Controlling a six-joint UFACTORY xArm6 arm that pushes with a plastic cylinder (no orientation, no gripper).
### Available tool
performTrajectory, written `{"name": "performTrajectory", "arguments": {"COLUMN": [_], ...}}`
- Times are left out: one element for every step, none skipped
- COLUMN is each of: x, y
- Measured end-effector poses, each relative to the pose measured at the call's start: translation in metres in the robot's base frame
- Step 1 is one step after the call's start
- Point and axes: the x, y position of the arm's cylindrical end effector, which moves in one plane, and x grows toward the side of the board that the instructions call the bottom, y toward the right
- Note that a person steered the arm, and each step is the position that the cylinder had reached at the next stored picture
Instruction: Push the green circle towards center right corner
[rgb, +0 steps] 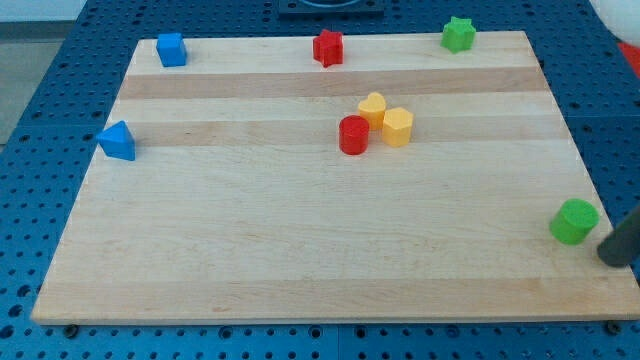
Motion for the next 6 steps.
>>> {"name": "performTrajectory", "arguments": {"x": [-0.03, -0.036, -0.034, -0.055, -0.081, -0.106], "y": [-0.029, -0.066, -0.084, -0.083, -0.084, -0.084]}}
